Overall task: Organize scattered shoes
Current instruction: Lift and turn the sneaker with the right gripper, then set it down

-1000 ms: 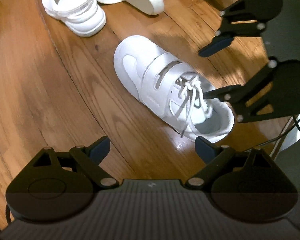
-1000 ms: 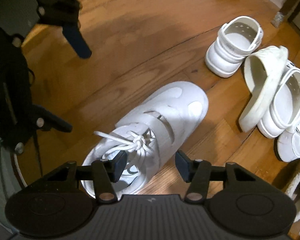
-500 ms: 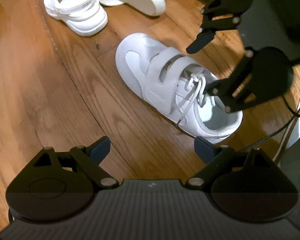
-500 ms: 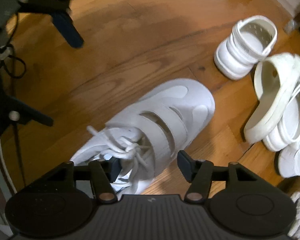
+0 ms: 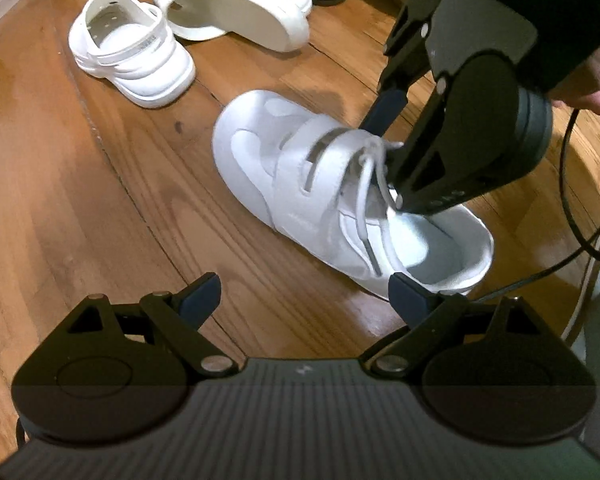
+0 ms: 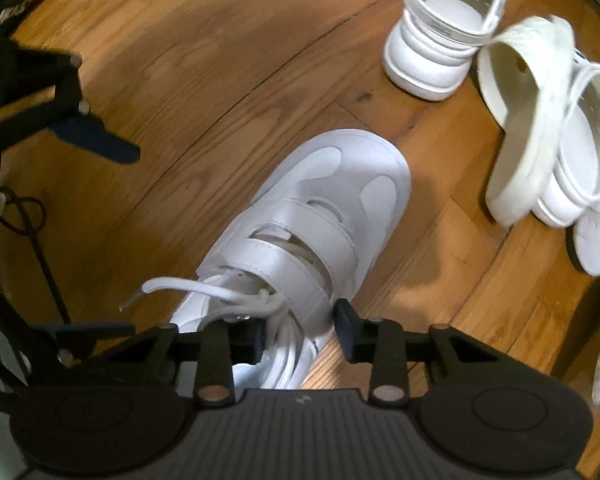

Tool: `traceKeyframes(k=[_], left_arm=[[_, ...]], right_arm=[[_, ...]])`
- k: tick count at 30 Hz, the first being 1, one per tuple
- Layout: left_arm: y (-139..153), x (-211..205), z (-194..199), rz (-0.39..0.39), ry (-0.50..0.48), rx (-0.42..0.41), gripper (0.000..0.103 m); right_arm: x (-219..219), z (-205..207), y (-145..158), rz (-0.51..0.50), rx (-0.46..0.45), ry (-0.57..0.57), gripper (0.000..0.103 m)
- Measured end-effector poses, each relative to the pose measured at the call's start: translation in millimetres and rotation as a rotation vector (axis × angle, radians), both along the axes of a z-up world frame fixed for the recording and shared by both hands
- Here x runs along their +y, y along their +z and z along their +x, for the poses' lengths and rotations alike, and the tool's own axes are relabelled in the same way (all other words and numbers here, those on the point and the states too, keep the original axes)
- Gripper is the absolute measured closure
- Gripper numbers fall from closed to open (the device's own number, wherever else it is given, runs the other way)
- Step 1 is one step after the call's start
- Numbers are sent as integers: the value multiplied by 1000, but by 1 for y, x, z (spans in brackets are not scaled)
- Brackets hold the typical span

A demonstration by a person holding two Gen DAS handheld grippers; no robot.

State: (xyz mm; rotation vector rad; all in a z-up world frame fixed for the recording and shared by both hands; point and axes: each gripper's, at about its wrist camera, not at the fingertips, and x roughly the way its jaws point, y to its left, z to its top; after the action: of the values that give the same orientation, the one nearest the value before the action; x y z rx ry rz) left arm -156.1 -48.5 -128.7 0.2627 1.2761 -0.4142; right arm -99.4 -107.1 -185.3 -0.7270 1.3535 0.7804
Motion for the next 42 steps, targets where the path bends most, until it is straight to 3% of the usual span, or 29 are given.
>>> traceKeyframes(k=[10,15,16,20,22,24,26,31,34,39,42], left_arm=[[12,14,8,-7,47,49,11],[4,27,12,10,92,87,11],[4,28,13,10,94,91,11],[5,27,11,12,87,101,11],[6,25,10,9,83,107,11],[6,24,10,-2,86,122,9],[5,25,9,-19,97,142,9],[7,31,7,-76,132,178,9],[8,34,5,-61,150,172,9],[10,38,4,-44,159,173,9],[11,42,6,-47,176,178,9]], right_arm=[[-56,30,7,145,236,-486,80],[-80,38,4,203,336,-657,81],[-79,38,5,199,334,-641,81],[-45,19,25,121,174,-325,79],[-31,5,31,80,77,-153,71],[-20,-15,36,31,-56,43,50],[-16,-33,41,23,-168,202,45],[-15,-26,42,95,-169,213,45],[-10,-15,32,152,-167,206,43],[11,-4,4,144,-139,264,41],[15,4,-5,131,-68,244,42]])
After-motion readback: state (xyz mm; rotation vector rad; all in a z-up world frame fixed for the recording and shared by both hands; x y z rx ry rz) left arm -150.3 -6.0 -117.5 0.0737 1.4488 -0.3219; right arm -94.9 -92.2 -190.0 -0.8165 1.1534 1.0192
